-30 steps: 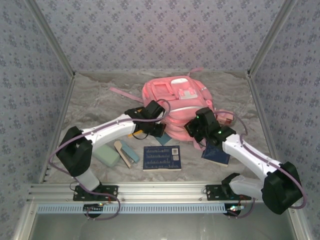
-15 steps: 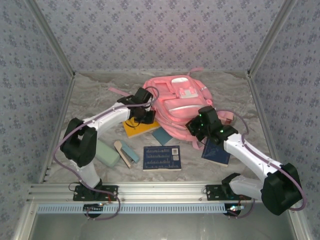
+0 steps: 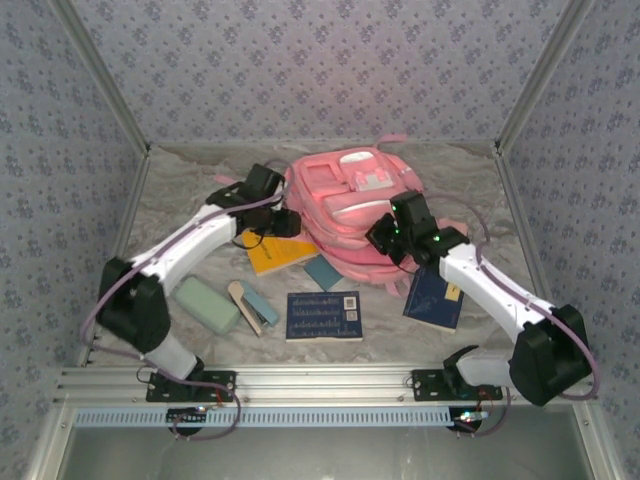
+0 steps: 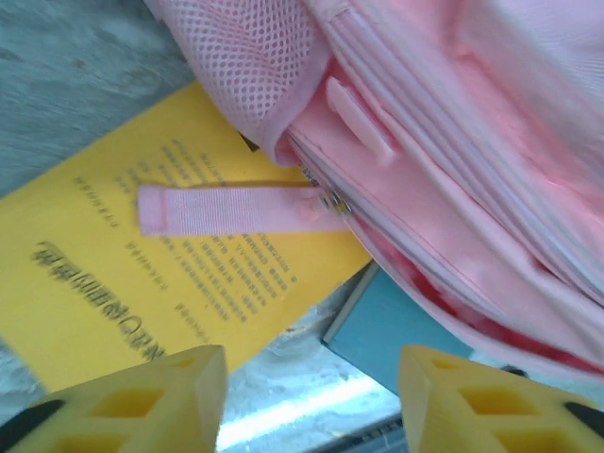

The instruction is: Pack books, pencil case, and school supplies into a backpack

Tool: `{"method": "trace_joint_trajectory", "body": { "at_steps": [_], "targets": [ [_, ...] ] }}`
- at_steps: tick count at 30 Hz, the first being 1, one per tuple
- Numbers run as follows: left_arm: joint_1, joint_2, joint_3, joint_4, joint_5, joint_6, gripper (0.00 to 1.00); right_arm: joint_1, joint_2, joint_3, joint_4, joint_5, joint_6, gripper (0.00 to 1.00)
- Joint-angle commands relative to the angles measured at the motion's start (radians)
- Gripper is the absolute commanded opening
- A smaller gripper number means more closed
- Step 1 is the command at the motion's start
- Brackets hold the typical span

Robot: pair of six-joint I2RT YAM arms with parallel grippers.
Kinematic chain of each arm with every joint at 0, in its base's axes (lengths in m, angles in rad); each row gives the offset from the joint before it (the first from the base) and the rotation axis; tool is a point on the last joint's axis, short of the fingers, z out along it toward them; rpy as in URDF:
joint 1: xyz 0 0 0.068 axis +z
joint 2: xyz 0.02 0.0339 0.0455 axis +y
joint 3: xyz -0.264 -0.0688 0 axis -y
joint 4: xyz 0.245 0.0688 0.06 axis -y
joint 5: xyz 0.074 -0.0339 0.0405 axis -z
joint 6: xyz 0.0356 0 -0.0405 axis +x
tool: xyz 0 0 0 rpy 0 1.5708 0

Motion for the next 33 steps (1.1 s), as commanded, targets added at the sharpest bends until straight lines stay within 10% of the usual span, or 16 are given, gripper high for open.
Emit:
{"method": "trace_joint_trajectory", "body": {
  "at_steps": [1, 17, 26, 33],
  "targets": [
    [0.002, -0.141, -0.029, -0.069, -0.040, -0.007, 0.55, -0.004, 0.068, 0.157, 0.003, -0.004, -0.143, 0.00],
    [0.096, -0.400, -0.221, -0.061, -0.154, 0.046, 0.59, 0.078, 0.711, 1.069, -0.211, -0.545, -0.836, 0.00],
    [0.124, -0.399, -0.253, -0.036, -0.089, 0.027, 0.60, 0.101, 0.964, 1.312, -0.386, -0.255, -0.908, 0.00],
    [0.125, -0.378, -0.243, -0.046, -0.026, 0.005, 0.60, 0.081, 0.957, 1.370, -0.478, -0.013, -0.897, 0.47]
  ]
}}
